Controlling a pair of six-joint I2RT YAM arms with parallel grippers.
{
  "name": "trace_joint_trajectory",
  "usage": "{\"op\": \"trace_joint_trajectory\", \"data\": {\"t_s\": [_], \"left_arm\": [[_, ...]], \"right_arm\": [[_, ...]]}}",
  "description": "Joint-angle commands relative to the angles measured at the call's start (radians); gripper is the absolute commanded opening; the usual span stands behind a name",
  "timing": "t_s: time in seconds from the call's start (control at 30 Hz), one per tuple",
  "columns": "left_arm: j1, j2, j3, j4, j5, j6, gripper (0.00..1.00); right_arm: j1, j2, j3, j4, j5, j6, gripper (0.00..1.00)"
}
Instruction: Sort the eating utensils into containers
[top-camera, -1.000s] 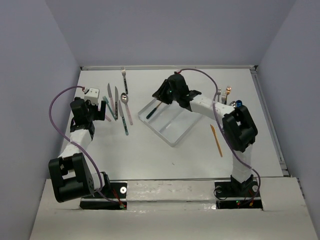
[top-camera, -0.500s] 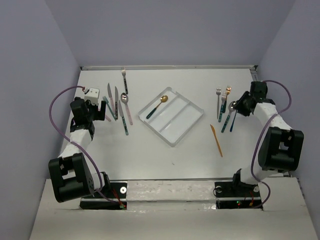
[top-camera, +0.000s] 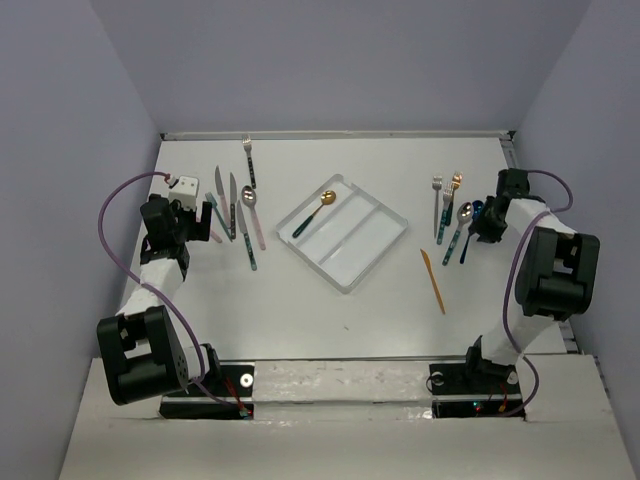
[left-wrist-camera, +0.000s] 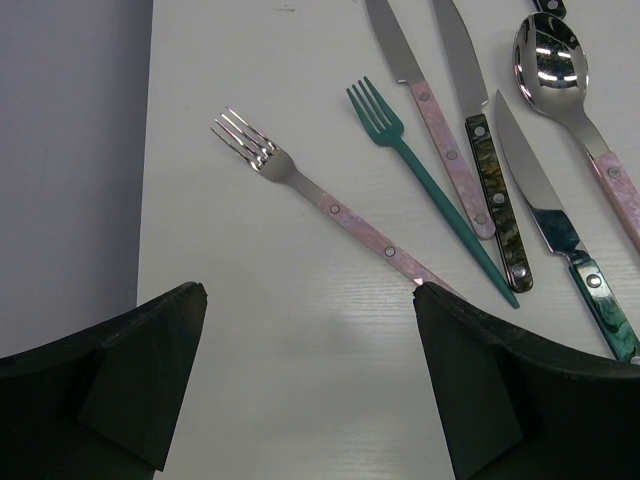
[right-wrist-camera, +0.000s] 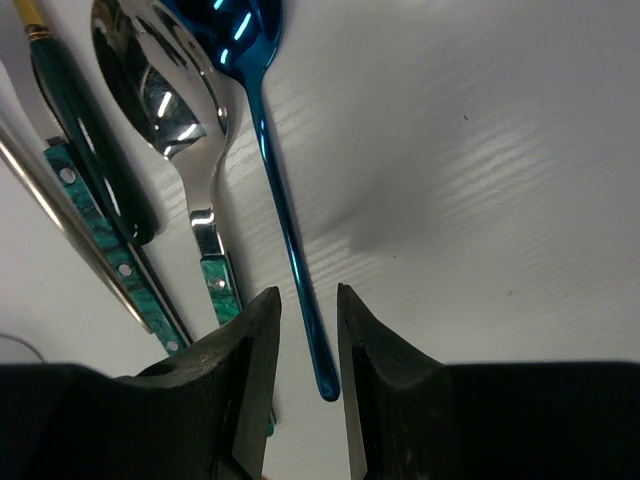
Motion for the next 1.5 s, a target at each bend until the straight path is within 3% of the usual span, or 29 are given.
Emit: {"op": "trace_joint_trajectory", "data": {"t_s": [0.0, 0.23, 0.43, 0.73, 0.77, 0.93, 1.17, 1.33, 1.47], "left_arm": [[0.001, -0.002, -0.001, 0.036, -0.002, 0.012, 0.99], [0.001, 0.0, -0.003, 0.038, -0.003, 0.012, 0.99], [-0.001, 0.001, -0.003, 0.041, -0.008, 0.014, 0.99], [0.001, -0.004, -0.009, 0.047, -0.025, 0.021, 0.99], [0.001, -0.004, -0.011, 0.047, -0.025, 0.02, 0.99], [0.001, -0.007, -0.011, 0.049, -0.032, 0.025, 0.99], [0.001, -0.008, -0.017, 0.052, -0.031, 0.026, 0.99], [0.001, -0.016, -0.018, 0.052, -0.035, 0.028, 0.99], [0.001, -0.019, -0.02, 0.053, -0.042, 0.029, 0.99]], "right_arm": [[0.001, 0.054, 0.075, 0.008, 0.034, -0.037, 0.35], [0.01, 0.15, 0.144, 0.008, 0.068, -0.065, 0.35], [0.053, 0.244, 0.208, -0.05, 0.241, -0.082, 0.34], [0.044, 0.317, 0.23, -0.06, 0.244, -0.063, 0.29], [0.044, 0.33, 0.233, -0.06, 0.243, -0.065, 0.28], [0.033, 0.322, 0.231, -0.049, 0.232, -0.054, 0.0], [0.015, 0.099, 0.133, 0.049, 0.313, -0.017, 0.0], [0.015, -0.14, 0.115, 0.082, 0.27, 0.035, 0.0], [0.108, -0.288, 0.096, 0.131, 0.261, 0.081, 0.0]]}}
